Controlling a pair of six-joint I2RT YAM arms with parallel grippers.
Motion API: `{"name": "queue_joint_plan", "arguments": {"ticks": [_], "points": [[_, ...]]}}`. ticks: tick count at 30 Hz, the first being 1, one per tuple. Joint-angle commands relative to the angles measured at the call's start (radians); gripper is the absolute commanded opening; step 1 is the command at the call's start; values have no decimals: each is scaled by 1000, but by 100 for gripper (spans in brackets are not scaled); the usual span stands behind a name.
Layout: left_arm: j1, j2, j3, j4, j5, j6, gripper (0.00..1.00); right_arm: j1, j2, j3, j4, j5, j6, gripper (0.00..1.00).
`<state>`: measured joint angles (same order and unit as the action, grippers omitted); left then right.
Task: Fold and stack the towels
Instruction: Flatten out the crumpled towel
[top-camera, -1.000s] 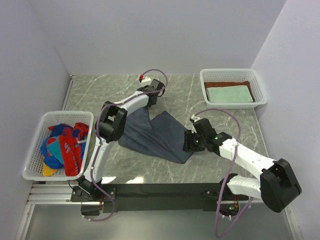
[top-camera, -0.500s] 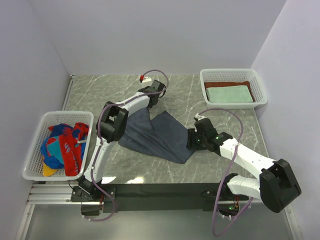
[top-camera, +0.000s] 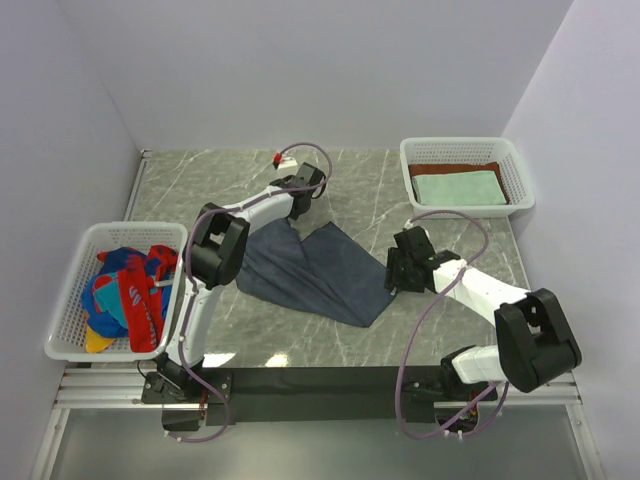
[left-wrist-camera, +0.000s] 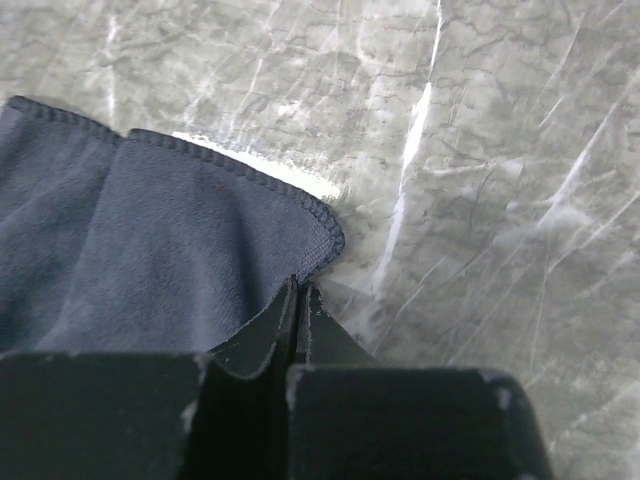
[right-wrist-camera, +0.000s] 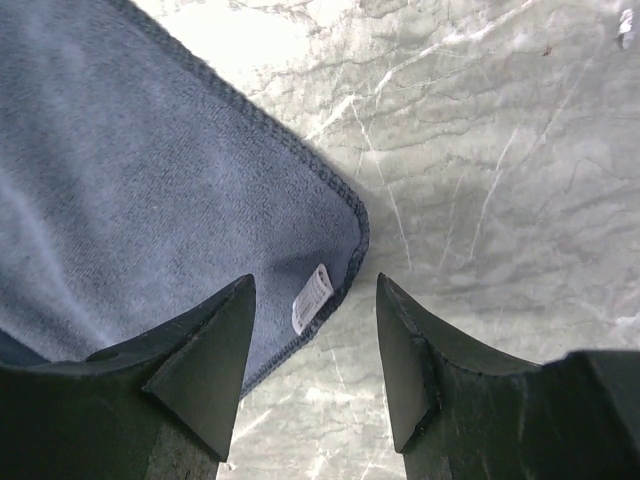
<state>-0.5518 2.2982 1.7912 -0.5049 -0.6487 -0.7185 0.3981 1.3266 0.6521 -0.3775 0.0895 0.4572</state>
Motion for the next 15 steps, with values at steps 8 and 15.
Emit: {"name": "queue_joint_plan", "arguments": {"ticks": [8,15], "points": [[4,-126,-33,3,1,8,1,-31,80,41,57,23,72,52],[30,-169,-67,9,15,21,1,-36,102,34,92,38,89,24]]}}
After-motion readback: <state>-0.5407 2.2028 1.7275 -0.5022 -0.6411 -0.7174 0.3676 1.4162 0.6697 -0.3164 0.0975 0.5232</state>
